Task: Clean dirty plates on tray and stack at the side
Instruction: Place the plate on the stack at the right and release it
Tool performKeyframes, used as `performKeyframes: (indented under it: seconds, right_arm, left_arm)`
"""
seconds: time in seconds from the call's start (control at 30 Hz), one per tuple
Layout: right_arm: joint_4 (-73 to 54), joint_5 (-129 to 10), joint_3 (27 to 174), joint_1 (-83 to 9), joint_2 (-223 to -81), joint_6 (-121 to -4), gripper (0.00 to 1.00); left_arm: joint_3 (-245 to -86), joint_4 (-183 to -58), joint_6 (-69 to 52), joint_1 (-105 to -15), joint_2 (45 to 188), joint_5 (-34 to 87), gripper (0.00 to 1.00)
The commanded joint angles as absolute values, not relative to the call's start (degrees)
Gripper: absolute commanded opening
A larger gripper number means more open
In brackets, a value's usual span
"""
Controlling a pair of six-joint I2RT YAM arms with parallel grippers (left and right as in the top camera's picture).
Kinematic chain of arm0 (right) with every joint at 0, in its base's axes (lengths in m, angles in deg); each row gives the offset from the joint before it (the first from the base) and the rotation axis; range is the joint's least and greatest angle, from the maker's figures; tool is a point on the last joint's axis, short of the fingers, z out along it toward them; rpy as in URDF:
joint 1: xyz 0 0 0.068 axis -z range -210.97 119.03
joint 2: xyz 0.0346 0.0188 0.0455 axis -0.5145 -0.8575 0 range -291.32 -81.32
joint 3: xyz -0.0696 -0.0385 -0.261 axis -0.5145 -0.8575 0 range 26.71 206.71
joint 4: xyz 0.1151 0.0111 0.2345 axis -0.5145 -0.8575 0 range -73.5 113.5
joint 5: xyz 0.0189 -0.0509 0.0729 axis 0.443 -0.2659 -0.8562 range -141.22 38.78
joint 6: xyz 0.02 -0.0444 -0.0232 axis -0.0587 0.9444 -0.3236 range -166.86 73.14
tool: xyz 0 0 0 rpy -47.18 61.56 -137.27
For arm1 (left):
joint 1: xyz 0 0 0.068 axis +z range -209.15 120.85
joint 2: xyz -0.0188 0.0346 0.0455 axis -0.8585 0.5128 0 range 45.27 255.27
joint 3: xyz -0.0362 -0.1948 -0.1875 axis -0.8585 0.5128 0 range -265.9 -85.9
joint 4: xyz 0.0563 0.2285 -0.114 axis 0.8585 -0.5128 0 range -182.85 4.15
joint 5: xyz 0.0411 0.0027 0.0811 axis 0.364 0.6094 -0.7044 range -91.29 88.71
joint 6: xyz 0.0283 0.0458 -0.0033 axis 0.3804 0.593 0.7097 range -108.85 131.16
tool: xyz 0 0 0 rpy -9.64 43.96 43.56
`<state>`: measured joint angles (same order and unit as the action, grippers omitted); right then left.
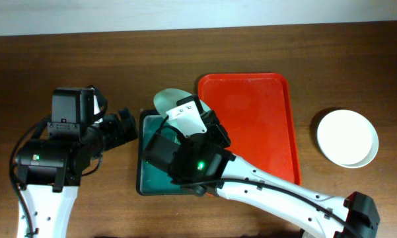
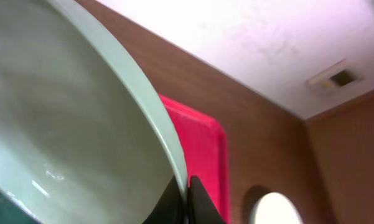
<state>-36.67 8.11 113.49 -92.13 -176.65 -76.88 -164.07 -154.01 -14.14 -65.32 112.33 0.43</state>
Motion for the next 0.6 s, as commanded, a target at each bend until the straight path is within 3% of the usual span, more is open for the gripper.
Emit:
performKeyframes:
  seconds: [0.0, 0.13, 0.27, 0.57]
  right_arm:
    - [-36.49, -12.89, 114.39, -86.49, -176.84, -82.1, 0.04]
    - [-36.12, -44.93, 115.31, -72.7, -175.66, -72.38, 0.04]
    - [-39.05, -61.17, 115.44, -56.27, -171.97, -70.58, 0.04]
    - [-49.34, -65.52, 114.7, -10.39, -172.12, -63.61, 0.04]
  left_arm:
    - [-164.75, -154.1, -13.4, -64.98, 112.27, 0.47, 1.0]
    - [-164.75, -154.12, -13.4, -65.0, 112.27, 0.47, 0.99]
    - [-164.75, -154.12, -13.4, -64.98, 112.27, 0.47, 0.99]
    - [-164.75, -154.12, -13.4, -64.98, 112.27, 0.47, 0.99]
